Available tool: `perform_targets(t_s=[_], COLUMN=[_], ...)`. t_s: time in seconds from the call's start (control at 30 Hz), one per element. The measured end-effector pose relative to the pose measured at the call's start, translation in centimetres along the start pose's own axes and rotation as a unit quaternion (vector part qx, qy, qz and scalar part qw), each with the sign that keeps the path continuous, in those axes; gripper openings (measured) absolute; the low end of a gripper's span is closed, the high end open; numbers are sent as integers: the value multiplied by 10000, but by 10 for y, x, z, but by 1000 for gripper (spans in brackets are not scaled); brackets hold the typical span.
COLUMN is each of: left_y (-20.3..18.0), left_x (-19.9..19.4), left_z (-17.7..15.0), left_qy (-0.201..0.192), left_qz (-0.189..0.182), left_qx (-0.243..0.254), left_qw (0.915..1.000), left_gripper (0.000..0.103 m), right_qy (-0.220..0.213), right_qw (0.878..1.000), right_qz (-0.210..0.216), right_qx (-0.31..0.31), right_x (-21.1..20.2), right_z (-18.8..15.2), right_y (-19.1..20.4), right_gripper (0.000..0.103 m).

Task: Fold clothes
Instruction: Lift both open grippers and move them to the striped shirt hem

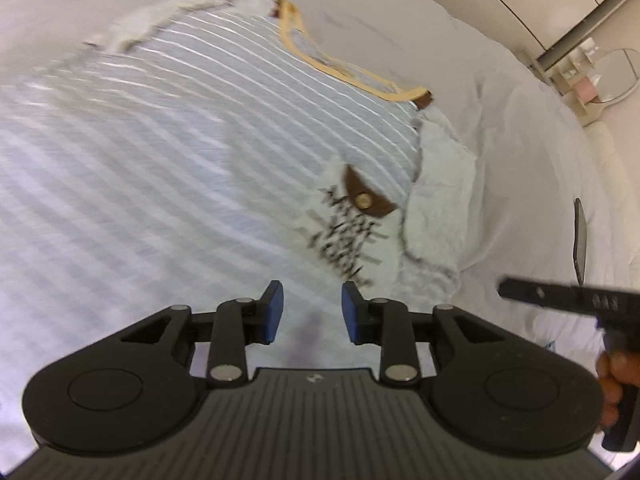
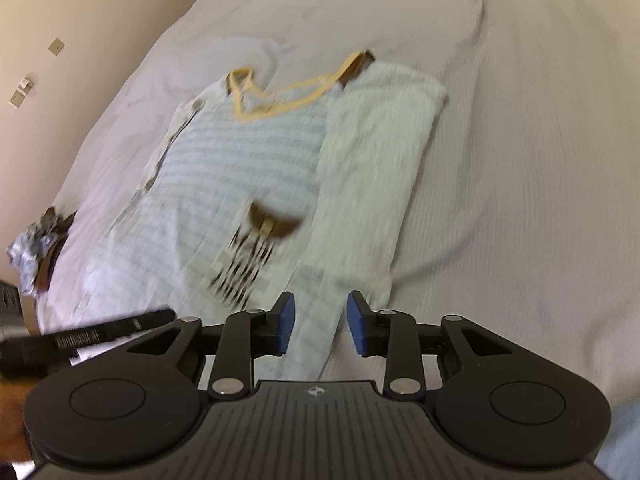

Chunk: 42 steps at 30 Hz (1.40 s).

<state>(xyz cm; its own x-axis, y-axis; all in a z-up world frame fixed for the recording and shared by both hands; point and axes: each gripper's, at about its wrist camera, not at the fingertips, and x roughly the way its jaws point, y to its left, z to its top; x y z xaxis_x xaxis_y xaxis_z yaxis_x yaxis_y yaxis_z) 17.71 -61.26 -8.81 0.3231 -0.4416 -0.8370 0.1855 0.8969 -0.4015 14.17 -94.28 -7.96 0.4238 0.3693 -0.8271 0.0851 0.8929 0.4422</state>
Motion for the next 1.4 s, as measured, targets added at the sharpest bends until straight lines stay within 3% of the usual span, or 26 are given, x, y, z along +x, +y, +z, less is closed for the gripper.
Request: perform_targets(t_s=[0.27,0.43,0.57,0.67,0.73,0.83,0.93,1.03,1.3,1.37,1.4], left_y=[20,35,48,62,73,95,121,146,192,202,206], left_x=[-91,-120,-133,-148,-164,-184,-200,-215,-235,-231,-226], left_z=[-29,-46,-52,-52,-54,-68,-89,-111,-180,-190,-191], left_qy=[-96,91,258,234,152,70,95,117,305,277,287], left_qz=[549,635,614,509,575,808,1046,1254,1517,1646,1697], left_qx=[290,777,1566,2321,3010,4019,4924,5743,6914,7176,7252], left_qw=[9980,9949,9854,9711,9518,9121,8640,8089,7057,6761,6667], left_gripper=[52,67,80,88,94,101,101,101,97,96,94], right_qy=[71,11,-343,-525,-581,-623,-589,-460,-70,2,37], right_qw=[9996,9991,9970,9933,9906,9883,9887,9876,9826,9800,9785], right_qz=[-44,-308,-677,-1031,-1240,-1391,-1363,-1389,-1225,-1176,-1179], right_qx=[-279,-279,-116,1,8,-47,-213,-570,-1392,-1603,-1690], right_x=[-46,-74,-101,-111,-114,-117,-120,-116,-89,-83,-80], right_z=[-57,-93,-123,-147,-163,-183,-197,-210,-254,-266,-272], right_y=[33,51,78,104,125,156,183,202,230,240,245], right_gripper=[42,43,48,49,53,57,57,57,57,57,57])
